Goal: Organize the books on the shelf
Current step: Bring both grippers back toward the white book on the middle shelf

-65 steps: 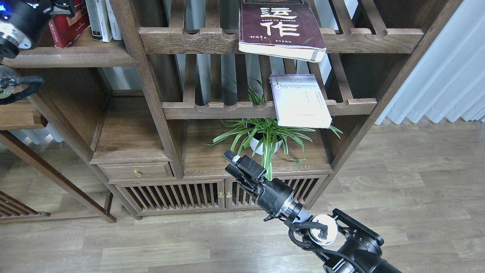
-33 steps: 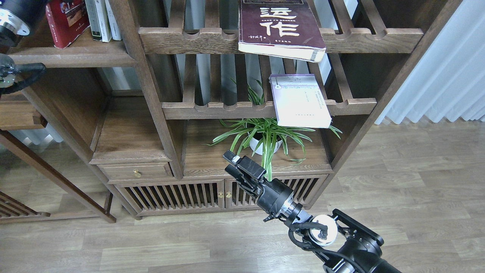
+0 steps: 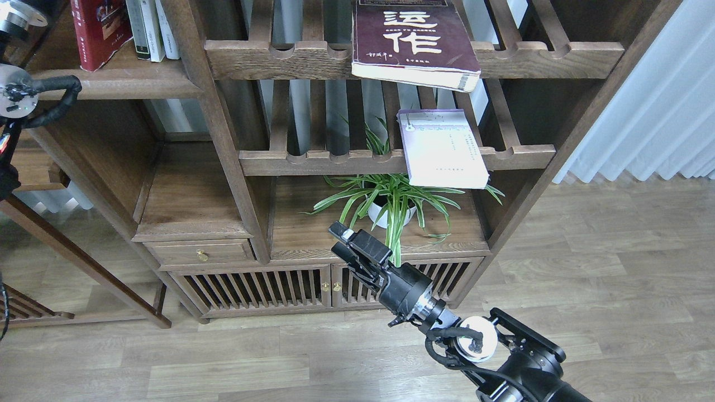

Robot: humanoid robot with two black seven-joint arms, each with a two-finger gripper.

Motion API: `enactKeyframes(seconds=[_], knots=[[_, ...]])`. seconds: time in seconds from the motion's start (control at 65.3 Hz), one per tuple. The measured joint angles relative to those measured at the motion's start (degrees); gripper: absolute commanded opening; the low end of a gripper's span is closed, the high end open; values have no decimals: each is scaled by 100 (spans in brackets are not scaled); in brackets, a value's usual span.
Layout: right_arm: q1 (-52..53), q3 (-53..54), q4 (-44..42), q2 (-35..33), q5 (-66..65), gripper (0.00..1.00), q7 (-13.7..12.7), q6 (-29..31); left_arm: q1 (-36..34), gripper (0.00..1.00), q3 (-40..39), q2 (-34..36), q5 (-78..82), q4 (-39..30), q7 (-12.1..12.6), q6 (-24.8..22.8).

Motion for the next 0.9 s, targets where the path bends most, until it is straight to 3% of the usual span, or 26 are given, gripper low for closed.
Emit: enactKeyframes(seconds=[0.199, 0.413, 0.49, 0.689, 0.903], knots=[[6, 20, 55, 0, 12, 88, 60, 0, 1011, 60, -690, -30, -265, -1015, 38, -42], [21, 56, 279, 0, 25, 87, 676, 0, 1956, 60, -1085, -103, -1011, -1864, 8, -280], [27, 59, 395, 0, 25, 87, 787, 0, 2265, 61, -1156, -119, -1299, -2060, 7, -494], [34, 90, 446, 0, 16, 87, 839, 0, 2968, 61, -1190, -198, -1486, -2283, 30, -1278], [-41, 401, 381, 0, 32, 87, 927, 0, 3435, 72, -1152, -736, -1490, -2309, 145, -1376]])
